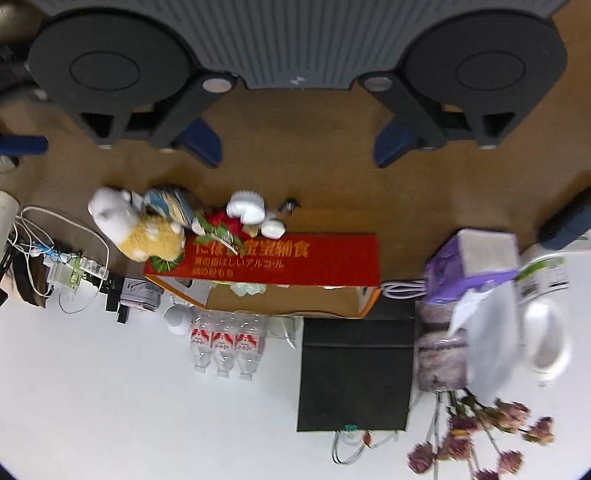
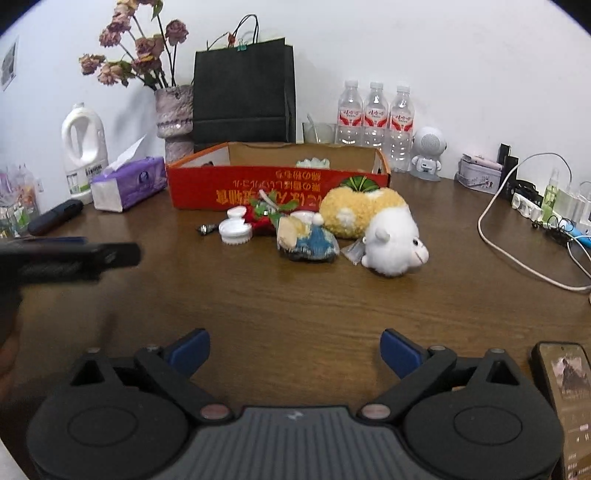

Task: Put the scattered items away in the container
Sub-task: 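Move both open tools back from the box toward the scattered items, then grasp the red strawberry toy with the right tool while the left tool grasps a small black item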

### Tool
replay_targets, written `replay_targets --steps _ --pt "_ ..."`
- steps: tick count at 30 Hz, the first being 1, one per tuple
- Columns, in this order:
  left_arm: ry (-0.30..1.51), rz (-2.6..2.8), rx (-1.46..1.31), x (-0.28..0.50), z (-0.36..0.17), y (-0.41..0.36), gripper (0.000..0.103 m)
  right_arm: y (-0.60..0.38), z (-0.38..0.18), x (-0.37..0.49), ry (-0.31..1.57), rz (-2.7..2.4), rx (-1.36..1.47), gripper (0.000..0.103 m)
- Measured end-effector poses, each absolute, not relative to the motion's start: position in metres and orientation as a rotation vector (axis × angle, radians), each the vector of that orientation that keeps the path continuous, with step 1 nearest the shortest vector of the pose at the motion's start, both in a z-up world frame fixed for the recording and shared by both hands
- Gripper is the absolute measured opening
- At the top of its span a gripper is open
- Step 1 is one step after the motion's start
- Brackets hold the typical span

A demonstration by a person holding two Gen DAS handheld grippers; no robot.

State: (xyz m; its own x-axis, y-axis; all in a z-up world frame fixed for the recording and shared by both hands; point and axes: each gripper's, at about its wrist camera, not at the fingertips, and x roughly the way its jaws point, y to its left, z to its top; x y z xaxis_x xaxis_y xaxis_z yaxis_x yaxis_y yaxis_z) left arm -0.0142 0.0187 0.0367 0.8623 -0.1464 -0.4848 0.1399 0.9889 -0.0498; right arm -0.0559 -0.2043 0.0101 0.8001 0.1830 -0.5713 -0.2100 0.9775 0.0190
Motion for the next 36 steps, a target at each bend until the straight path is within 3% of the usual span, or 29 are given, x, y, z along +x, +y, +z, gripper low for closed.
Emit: replay_targets --steps 3,5,9,11,15,26,28,29,36 --pt "0.526 -0.191 0.07 0.033 0.034 0.01 0.065 -0.205 0.011 -0.051 0.605 0.213 -0.05 0.098" --pt "0.561 -0.208 0.119 0.062 0.029 0.004 0.048 -0.205 0.009 -0.048 0.616 0.206 -0.053 0.098" --pt "0.63 -0.237 0.138 0.1 0.019 -0.003 0.035 -0.209 0.01 -0.044 0.617 0.203 -0.055 0.095" --pt "0.64 -0.257 0.135 0.107 0.015 -0.004 0.018 -0.211 0.011 -0.04 0.611 0.208 -0.052 0.094" --pt "0.637 -0.285 0.119 0.105 0.01 -0.003 0.016 -0.207 0.012 -0.021 0.611 0.228 -0.051 0.084" --pt "0.558 -0.181 -0.005 0.025 0.027 0.029 0.016 -0.154 0.028 0.102 0.561 0.318 -0.088 0.079" --pt "0.552 -0.161 -0.024 0.019 0.031 0.036 0.016 -0.142 0.017 0.132 0.626 0.328 -0.109 0.064" --pt "0.55 -0.153 -0.026 0.016 0.032 0.039 0.016 -0.14 0.013 0.144 0.664 0.336 -0.097 0.04" --pt "0.526 -0.084 -0.044 0.012 0.042 0.042 0.016 -0.158 0.037 0.12 0.601 0.342 0.006 0.033"
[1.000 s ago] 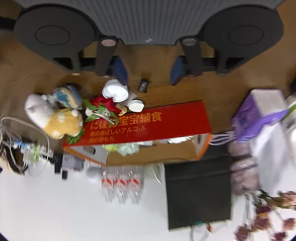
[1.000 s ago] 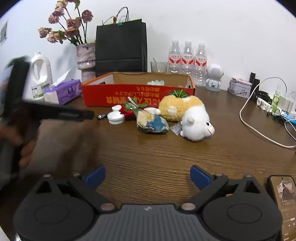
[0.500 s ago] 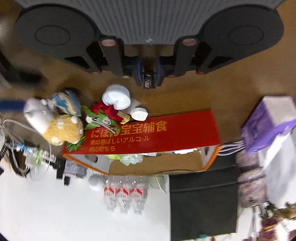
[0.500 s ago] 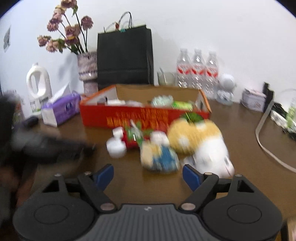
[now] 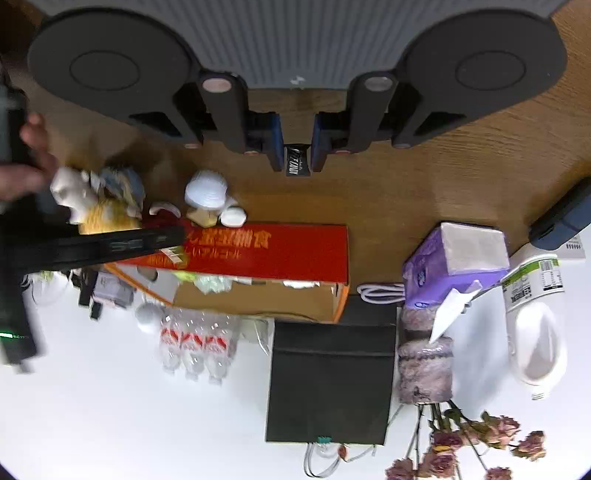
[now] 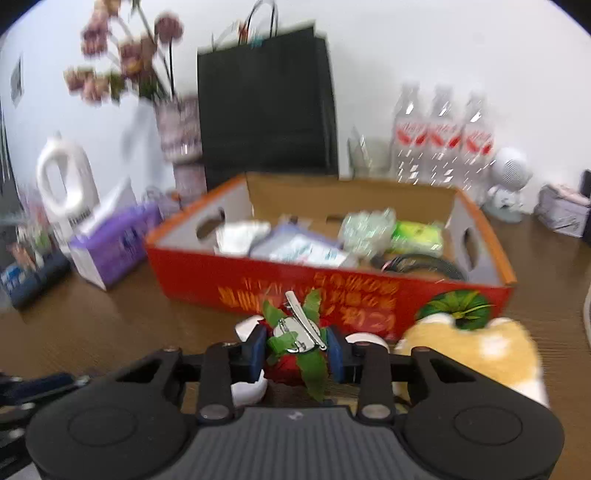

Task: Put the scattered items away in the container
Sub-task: 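Grasp the red strawberry toy with the right tool while the left tool grasps a small black item, then carry the strawberry toy and black item into the box and release both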

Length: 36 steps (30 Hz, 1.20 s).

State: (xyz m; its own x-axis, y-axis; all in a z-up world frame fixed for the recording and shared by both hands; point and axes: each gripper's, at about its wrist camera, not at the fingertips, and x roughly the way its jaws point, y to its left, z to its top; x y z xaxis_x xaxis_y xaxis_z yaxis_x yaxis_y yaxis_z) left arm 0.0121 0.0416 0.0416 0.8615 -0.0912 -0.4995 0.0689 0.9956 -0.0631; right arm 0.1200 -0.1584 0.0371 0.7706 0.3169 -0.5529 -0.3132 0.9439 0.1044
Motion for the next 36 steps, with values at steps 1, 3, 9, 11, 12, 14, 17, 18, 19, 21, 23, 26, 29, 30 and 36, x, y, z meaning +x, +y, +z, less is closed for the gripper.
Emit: replay_targets --steps 1,3,9,11,12,14,17,18,19,21,23,26,29,30,36 --pt "0.516 -0.084 -0.043 0.011 0.044 0.039 0.016 -0.166 0.046 0.107 0.566 0.334 0.025 0.033" --pt "0.484 -0.082 -0.022 0.004 0.051 0.031 0.016 -0.18 0.059 0.086 0.517 0.329 0.067 0.033" --pt "0.407 -0.09 0.02 -0.026 0.061 0.003 0.016 -0.203 0.052 0.023 0.507 0.262 0.05 0.034" --pt "0.397 -0.096 0.018 -0.039 0.058 -0.004 0.016 -0.206 0.043 0.005 0.526 0.256 0.041 0.034" --pt "0.385 -0.098 0.014 -0.048 0.056 -0.008 0.016 -0.207 0.039 -0.004 0.534 0.259 0.035 0.034" --pt "0.349 -0.091 -0.001 -0.068 0.05 -0.014 0.016 -0.207 0.032 -0.021 0.545 0.264 -0.003 0.034" --pt "0.31 -0.089 0.021 -0.094 0.044 -0.026 0.016 -0.21 0.03 -0.037 0.542 0.239 -0.01 0.034" --pt "0.296 -0.09 0.025 -0.101 0.044 -0.028 0.016 -0.212 0.031 -0.044 0.532 0.237 0.002 0.034" --pt "0.28 -0.098 0.027 -0.108 0.044 -0.028 0.016 -0.211 0.032 -0.052 0.511 0.235 0.008 0.034" --pt "0.248 -0.09 0.042 -0.121 0.045 -0.027 0.016 -0.211 0.035 -0.07 0.443 0.228 0.009 0.034" --pt "0.246 -0.077 0.051 -0.127 0.045 -0.025 0.016 -0.209 0.034 -0.086 0.394 0.207 0.001 0.034" --pt "0.237 -0.062 0.047 -0.135 0.047 -0.022 0.016 -0.212 0.033 -0.099 0.37 0.208 0.034 0.034" --pt "0.225 -0.07 0.06 -0.137 0.049 -0.022 0.016 -0.209 0.033 -0.107 0.363 0.217 0.028 0.034" --pt "0.222 -0.077 0.066 -0.138 0.049 -0.023 0.016 -0.208 0.034 -0.109 0.358 0.22 0.024 0.034" --pt "0.228 -0.089 0.061 -0.128 0.049 -0.022 0.016 -0.203 0.036 -0.101 0.355 0.228 0.017 0.034"
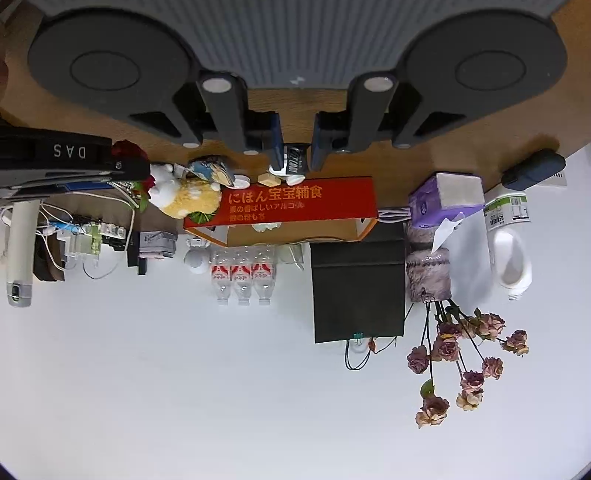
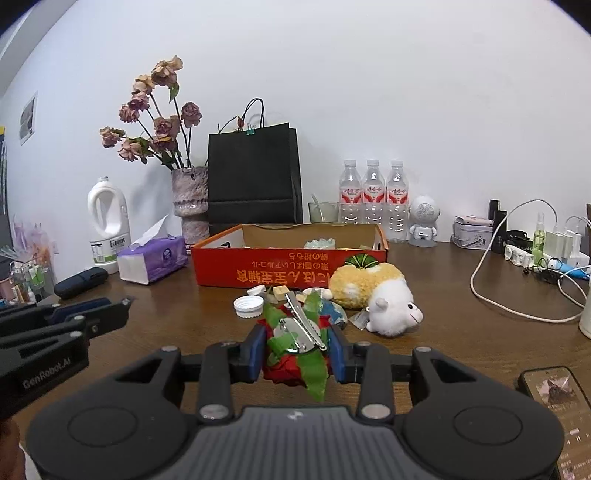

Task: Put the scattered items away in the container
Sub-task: 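Carry the strawberry toy and black item into the box and release both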

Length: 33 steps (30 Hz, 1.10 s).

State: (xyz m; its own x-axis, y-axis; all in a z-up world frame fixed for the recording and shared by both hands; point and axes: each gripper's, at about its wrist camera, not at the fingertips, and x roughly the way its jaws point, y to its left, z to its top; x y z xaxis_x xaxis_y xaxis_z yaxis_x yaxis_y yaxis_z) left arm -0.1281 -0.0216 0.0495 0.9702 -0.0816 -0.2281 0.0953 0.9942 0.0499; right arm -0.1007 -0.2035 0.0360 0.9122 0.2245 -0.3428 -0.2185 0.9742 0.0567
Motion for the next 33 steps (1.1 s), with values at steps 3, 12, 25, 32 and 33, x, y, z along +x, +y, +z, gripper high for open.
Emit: replay_targets --steps 3,12,25,32,33 --pt "0.238 -0.109 0.024 -0.109 0.055 -0.016 0.016 -0.203 0.041 -0.085 0.348 0.221 0.011 0.034" --pt "0.229 -0.115 -0.027 -0.016 0.075 -0.006 0.016 -0.202 0.059 -0.001 0.319 0.18 0.004 0.035" --pt "0.303 -0.102 0.013 0.126 0.088 -0.001 0.016 -0.211 0.091 0.135 0.37 0.179 0.023 0.035" --pt "0.677 -0.142 -0.016 0.234 0.107 0.013 0.016 -0.226 0.107 0.25 0.776 0.234 0.019 0.035" --pt "0.735 -0.16 -0.015 0.247 0.106 0.014 0.016 -0.225 0.104 0.267 0.84 0.243 0.007 0.035"
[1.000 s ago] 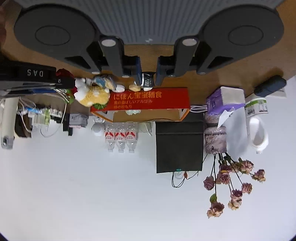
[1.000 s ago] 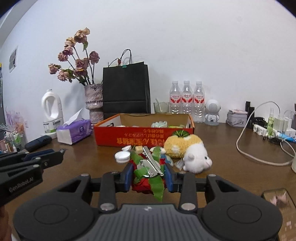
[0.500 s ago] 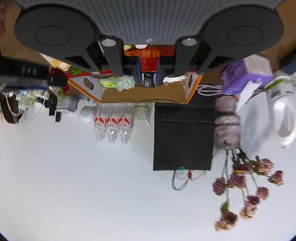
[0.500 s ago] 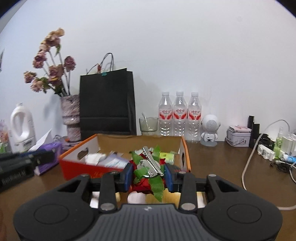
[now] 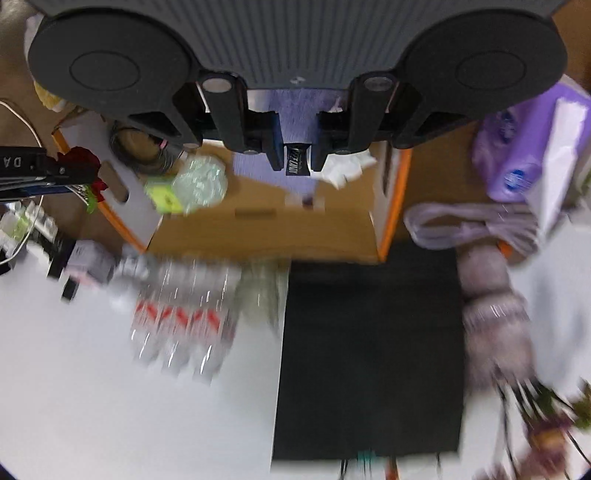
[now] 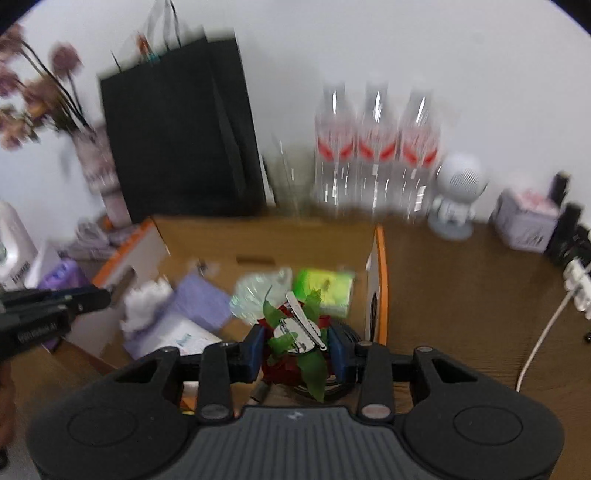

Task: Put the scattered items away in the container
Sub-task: 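Carry the strawberry toy and black item into the box and release both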

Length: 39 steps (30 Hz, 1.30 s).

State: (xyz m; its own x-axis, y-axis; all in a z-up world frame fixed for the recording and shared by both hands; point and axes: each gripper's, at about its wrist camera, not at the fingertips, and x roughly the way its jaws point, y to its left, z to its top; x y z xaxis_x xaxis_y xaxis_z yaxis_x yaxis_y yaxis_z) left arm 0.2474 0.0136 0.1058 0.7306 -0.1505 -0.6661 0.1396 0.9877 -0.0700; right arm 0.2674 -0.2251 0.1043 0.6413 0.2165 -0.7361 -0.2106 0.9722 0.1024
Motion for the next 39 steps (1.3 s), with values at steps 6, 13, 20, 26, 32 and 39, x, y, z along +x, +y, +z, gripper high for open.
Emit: replay_targets --steps 6,13,20,26,32,39 --pt "0.961 -0.227 0.022 0.298 0.087 0.012 0.016 -0.209 0.073 0.328 1.037 0.168 -0.109 0.035" --pt "1.118 -0.225 0.035 0.327 0.059 0.009 0.019 -0.185 0.043 0.346 1.129 0.164 -0.236 0.04" --pt "1.134 -0.224 -0.068 0.331 0.078 0.025 0.062 -0.191 0.06 0.355 1.184 0.179 -0.159 0.072" --pt "1.141 -0.208 -0.188 0.325 0.121 0.039 0.092 -0.212 0.102 0.349 1.242 0.26 0.144 0.094" --pt "1.089 -0.169 -0.098 0.294 0.139 0.026 0.099 -0.208 0.126 0.319 1.185 0.227 0.115 0.094" --pt "0.518 -0.094 -0.004 0.209 0.147 0.022 0.103 -0.206 0.132 0.243 0.69 0.202 0.094 0.094"
